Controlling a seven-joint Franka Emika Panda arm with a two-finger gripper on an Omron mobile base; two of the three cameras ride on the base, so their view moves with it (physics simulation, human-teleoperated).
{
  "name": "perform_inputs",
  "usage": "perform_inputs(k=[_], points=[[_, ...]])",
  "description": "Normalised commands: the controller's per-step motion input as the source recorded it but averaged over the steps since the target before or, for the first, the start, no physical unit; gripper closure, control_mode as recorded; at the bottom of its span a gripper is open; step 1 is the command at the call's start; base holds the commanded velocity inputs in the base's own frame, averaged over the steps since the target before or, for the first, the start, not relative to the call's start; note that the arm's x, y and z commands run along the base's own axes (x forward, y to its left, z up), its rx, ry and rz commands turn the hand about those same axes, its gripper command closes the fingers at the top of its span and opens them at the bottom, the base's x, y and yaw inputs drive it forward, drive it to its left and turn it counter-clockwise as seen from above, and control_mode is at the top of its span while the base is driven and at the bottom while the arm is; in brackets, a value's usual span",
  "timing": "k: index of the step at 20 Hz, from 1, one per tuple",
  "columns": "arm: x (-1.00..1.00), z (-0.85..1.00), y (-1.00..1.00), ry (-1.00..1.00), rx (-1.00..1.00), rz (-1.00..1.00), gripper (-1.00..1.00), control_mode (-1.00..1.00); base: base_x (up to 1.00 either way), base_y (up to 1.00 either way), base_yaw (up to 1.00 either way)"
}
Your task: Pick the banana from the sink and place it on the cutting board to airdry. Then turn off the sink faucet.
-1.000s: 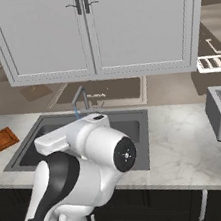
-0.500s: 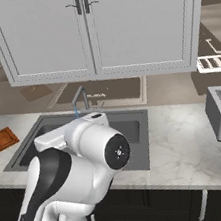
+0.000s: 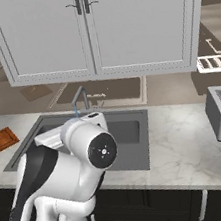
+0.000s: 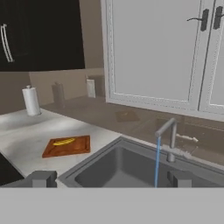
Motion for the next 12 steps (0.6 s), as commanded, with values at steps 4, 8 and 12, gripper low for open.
perform_inputs(k=[4,8,12], points=[[0.21,-0.09,0.0,0.0,0.0,0.0,-1.0,-1.0,0.0,0.0,0.0],[0.21,-0.08,0.0,0.0,0.0,0.01,-1.0,-1.0,0.0,0.0,0.0],[0.16,-0.08,0.0,0.0,0.0,0.06,-1.0,-1.0,0.0,0.0,0.0]])
